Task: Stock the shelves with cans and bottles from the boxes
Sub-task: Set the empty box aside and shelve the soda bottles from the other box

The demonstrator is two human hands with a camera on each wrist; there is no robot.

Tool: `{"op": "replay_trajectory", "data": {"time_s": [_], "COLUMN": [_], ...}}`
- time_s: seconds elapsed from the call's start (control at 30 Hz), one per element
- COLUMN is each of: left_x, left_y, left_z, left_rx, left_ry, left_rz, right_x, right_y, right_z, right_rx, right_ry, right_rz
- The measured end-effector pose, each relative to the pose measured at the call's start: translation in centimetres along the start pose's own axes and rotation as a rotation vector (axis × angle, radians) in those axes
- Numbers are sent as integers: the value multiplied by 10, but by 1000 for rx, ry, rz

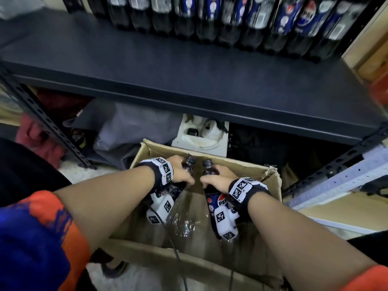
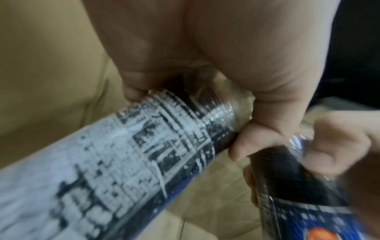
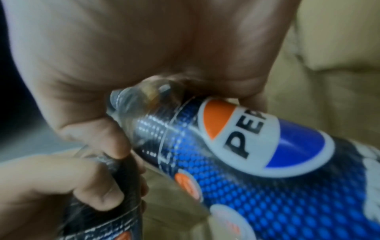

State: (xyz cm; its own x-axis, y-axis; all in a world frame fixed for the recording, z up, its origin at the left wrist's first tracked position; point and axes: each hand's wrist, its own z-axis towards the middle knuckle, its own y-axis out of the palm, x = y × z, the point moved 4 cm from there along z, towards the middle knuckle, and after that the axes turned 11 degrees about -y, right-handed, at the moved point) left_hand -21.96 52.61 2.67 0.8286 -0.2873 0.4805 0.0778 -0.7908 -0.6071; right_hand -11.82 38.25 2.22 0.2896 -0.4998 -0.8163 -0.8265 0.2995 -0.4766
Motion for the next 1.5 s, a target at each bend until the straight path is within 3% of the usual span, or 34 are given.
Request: {"op": "replay_trajectory", "data": {"time_s": [0.13,0.33,0.77,1.03,1.13,1.27,1.5], "left_x": [31,62,109,112,109,103,103], "left_y": [-42,-103,-223,-289,-302,-308,-310], "left_z": [-34,-84,-174,-199,-192,-172,-149], "left_rx": [17,35,157,471,631,827,965], "left_ry": [114,324,711,853,859,761,673], "left_rz": [103,76,-556,-863,-882,-772,-637], "right_x": [-49,-106,-243,-275,-280,-283,-285], "right_y": [-23,-56,-146,-198,-208,-212,-208], "right_z": [-12,-35,-79,-77,-71,-59,-26], "right_rx": [-27,72,416,680,737,724,669], "right_ry": [-142,-318,-822,-894,-921,-939,-911], "right_rz": [23,56,315,385,346,287,210]}}
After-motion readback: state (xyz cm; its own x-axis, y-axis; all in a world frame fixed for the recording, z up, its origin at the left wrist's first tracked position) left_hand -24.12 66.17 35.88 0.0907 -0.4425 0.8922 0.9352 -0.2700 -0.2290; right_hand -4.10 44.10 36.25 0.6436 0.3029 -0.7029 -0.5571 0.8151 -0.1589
